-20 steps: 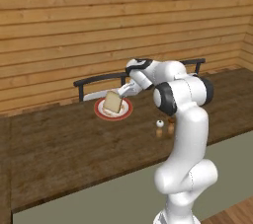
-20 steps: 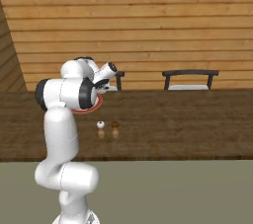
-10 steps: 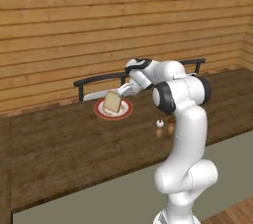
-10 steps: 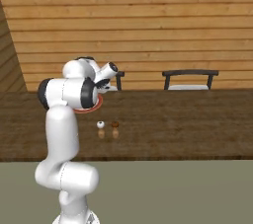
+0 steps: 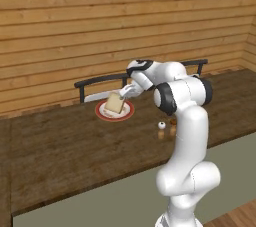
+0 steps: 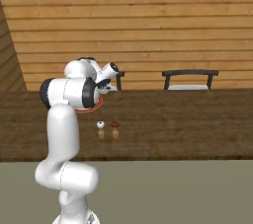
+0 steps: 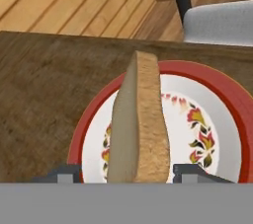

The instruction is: Start the toaster. Once the lever pops up, take the bread to the plate on the dining counter.

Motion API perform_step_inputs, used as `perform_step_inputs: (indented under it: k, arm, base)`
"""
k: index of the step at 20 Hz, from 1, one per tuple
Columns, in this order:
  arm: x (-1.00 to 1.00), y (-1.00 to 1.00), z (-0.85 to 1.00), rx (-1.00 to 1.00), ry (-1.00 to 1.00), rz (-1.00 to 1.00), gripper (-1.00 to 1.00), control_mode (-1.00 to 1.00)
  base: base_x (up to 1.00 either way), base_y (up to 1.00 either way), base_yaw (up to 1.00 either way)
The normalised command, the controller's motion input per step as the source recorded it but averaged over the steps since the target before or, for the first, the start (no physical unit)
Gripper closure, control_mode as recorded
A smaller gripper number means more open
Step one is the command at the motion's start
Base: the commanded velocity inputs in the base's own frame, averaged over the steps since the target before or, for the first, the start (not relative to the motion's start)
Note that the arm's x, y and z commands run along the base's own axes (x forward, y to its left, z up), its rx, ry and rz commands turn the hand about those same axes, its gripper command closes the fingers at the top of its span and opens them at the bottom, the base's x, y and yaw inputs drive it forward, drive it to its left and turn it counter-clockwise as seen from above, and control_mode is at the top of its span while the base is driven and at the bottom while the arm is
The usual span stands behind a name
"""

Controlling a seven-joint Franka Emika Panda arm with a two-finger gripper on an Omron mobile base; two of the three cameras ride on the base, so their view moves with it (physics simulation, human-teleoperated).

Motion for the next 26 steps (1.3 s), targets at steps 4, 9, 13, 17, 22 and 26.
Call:
perform_step_inputs:
  k: [4, 9, 13, 17, 22, 26]
  arm:
    - [0.02, -0.19, 0.01, -0.10, 0.03, 0.00, -1.00, -1.00]
    - [0.00, -0.34, 0.12, -0.23, 0.02, 0.00, -1.00, -1.00]
    - [-0.26, -0.22, 0.22, -0.26, 0.00, 0.00, -1.00, -1.00]
    - [-0.58, 0.05, 0.28, -0.22, 0.00, 0.00, -1.00, -1.00]
    - [-0.98, 0.00, 0.47, -0.12, 0.00, -0.05, -1.00, -1.00]
    - [-1.00, 0.00, 0.35, -0.04, 0.00, -0.14, -1.00, -1.00]
  base:
    - [0.00, 0.00, 0.00]
    - [0.00, 0.00, 0.00]
    - [0.00, 0.00, 0.00]
    - [0.00, 0.00, 0.00]
    - [0.00, 0.00, 0.00]
    - [0.00, 0.00, 0.00]
